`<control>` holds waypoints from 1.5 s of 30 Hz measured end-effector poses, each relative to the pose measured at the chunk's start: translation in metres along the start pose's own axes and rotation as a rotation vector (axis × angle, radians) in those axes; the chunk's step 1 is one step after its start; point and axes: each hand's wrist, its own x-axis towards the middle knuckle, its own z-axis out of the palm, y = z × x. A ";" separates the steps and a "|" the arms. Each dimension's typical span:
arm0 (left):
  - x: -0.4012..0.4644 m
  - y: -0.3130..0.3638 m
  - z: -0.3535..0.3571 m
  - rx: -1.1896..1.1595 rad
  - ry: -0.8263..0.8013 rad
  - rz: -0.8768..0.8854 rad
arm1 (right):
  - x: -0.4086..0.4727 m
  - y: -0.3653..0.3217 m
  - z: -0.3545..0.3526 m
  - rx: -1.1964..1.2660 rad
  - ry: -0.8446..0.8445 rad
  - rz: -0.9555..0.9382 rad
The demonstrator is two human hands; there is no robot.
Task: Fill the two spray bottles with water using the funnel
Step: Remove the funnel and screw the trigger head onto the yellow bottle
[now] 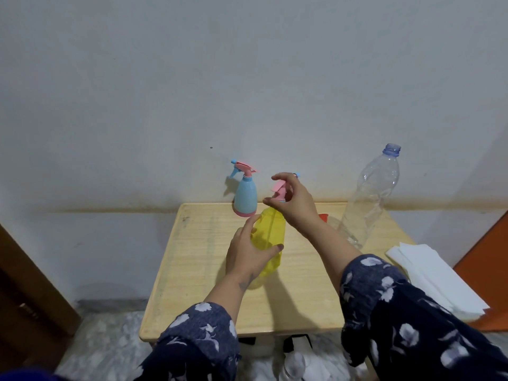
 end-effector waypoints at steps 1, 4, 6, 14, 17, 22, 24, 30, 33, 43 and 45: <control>0.000 0.002 0.001 0.008 -0.002 0.006 | -0.001 0.001 0.000 -0.039 0.025 -0.010; 0.000 0.002 0.000 0.019 0.005 -0.003 | -0.002 -0.002 -0.005 0.015 -0.096 0.028; -0.001 0.002 -0.001 0.024 0.008 -0.012 | -0.003 -0.004 -0.009 0.109 -0.167 0.070; -0.013 0.004 0.006 0.094 0.025 -0.030 | -0.011 0.001 0.001 -0.029 0.066 0.078; -0.019 0.009 0.011 0.197 0.060 -0.075 | -0.013 0.002 0.007 -0.083 0.122 0.077; -0.027 0.003 0.006 0.258 0.010 -0.018 | -0.021 0.006 -0.001 0.033 0.084 0.065; -0.029 -0.003 -0.003 0.194 -0.099 0.033 | -0.026 0.008 -0.008 0.125 0.033 0.054; -0.050 -0.008 -0.009 0.135 -0.144 0.039 | -0.048 0.010 -0.005 0.157 0.024 0.067; -0.063 -0.007 -0.005 0.157 -0.119 0.044 | -0.060 0.012 -0.005 0.088 0.024 0.093; -0.099 -0.004 0.022 0.279 -0.188 0.057 | -0.081 0.034 -0.016 0.033 0.042 0.258; -0.103 -0.009 0.022 0.273 -0.224 0.062 | -0.091 0.047 -0.025 0.030 0.037 0.273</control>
